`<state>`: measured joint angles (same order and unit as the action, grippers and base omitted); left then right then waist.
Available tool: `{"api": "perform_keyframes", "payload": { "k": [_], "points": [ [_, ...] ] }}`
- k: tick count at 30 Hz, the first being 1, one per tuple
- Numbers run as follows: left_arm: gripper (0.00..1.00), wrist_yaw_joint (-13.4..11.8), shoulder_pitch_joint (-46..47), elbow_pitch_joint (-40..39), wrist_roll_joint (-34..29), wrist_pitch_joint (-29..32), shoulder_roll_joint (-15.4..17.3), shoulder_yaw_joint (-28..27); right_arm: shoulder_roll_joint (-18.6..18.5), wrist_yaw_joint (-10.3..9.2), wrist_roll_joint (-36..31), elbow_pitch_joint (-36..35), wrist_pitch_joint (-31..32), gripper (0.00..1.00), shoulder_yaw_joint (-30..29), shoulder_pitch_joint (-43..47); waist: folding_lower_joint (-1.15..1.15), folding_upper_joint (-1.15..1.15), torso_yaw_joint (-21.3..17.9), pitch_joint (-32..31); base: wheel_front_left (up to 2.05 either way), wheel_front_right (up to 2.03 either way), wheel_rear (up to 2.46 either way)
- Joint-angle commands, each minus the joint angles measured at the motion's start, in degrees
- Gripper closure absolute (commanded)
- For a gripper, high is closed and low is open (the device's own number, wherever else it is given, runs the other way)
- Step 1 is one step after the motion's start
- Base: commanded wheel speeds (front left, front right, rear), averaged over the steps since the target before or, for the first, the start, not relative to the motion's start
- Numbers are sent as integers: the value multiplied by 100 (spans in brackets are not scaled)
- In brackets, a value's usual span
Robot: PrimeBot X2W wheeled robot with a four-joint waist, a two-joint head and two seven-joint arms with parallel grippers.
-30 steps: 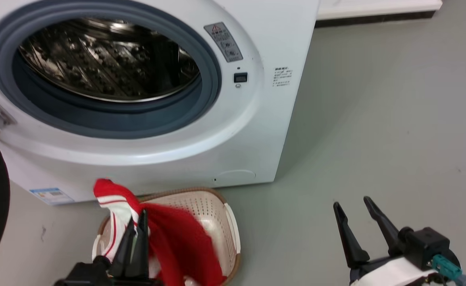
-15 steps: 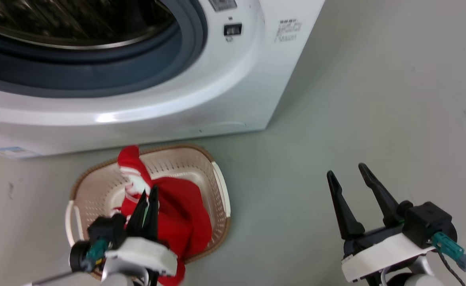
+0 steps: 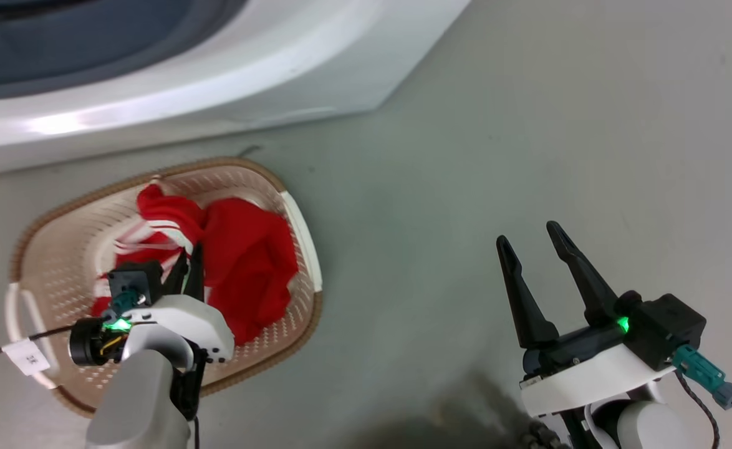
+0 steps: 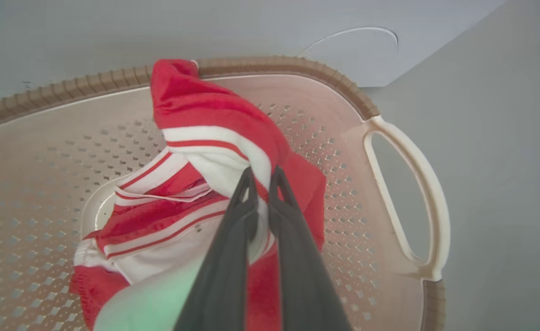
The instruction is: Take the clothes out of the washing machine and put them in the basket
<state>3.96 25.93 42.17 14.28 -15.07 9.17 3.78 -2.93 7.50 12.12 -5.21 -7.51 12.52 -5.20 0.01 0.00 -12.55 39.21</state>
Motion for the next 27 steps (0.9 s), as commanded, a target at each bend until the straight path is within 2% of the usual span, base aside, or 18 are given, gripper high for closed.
{"api": "perform_keyframes", "payload": {
  "k": [1, 14, 18, 19, 20, 27],
  "points": [
    [100, -31, 186, 208, -27, -12, 77, -58, 11, -2, 48, 31, -77, 0, 41, -140, -1, 0, -265, 413, 0, 0, 0],
    [100, 1, 863, 1873, -92, -13, 394, -103, 9, -2, 177, 275, -293, 0, 273, -327, -1, 0, -541, 789, 0, 0, 0],
    [100, 24, 928, 2234, 2, -14, 310, -143, 9, -2, 181, 389, -319, 0, 262, -353, -1, 0, -522, 633, 0, 0, 0],
    [57, -2, 924, 2304, 21, -14, 262, -153, 9, -2, 173, 418, -325, 0, 253, -355, -1, 0, -499, 560, 0, 0, 0],
    [0, -21, 917, 2334, 41, -14, 222, -158, 9, -2, 153, 441, -336, 0, 237, -361, -1, 0, -470, 479, 0, 0, 0],
    [0, -27, 467, 2094, -8, -14, -79, -135, 7, -2, 35, 625, -257, 0, 71, -282, -1, 0, -183, -479, 0, 0, 0]
  ]
}}
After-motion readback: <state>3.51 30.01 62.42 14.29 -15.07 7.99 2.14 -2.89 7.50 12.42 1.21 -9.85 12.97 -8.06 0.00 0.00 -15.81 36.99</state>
